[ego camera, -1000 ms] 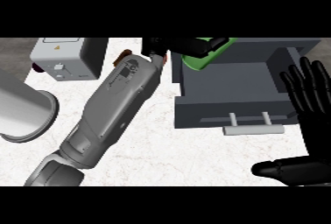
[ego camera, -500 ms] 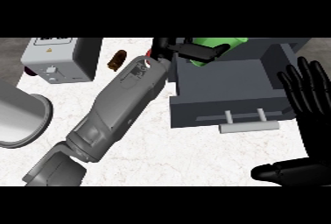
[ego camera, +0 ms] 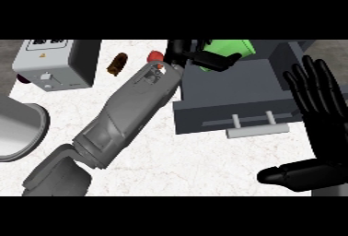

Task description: Pick up the cup, place it into the drawer and close the drawer

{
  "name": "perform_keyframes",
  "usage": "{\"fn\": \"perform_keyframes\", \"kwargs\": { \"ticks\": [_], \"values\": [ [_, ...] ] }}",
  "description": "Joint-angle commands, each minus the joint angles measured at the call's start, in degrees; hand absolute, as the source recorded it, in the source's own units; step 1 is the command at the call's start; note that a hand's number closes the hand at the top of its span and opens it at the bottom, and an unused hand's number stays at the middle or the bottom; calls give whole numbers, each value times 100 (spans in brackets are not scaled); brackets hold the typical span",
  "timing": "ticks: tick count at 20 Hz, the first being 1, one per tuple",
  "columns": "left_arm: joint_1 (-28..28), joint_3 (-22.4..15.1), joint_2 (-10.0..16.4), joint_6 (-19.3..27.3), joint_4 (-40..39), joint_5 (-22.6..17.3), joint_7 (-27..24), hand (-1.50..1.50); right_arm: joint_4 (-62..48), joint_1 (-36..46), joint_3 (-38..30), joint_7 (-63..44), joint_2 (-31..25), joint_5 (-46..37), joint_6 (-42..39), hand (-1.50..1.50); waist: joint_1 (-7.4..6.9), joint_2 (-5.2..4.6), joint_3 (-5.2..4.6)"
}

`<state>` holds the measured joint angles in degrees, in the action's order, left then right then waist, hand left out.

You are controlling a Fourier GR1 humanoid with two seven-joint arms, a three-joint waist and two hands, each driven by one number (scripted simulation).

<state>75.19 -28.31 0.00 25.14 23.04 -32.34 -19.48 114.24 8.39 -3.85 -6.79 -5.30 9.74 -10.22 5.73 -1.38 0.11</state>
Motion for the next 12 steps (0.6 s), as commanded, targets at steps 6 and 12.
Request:
{"fn": "perform_keyframes", "kwargs": {
  "ticks": [6, 12],
  "values": [
    [74, -578, 0, 364, -61, -288, 95, -150, 64, -57, 195, 53, 126, 55, -60, -150, 128, -22, 0],
    [-69, -466, 0, 149, 450, -846, -376, -150, 53, 160, -78, -195, 60, 501, -51, -150, -49, 19, -5]
  ]
}}
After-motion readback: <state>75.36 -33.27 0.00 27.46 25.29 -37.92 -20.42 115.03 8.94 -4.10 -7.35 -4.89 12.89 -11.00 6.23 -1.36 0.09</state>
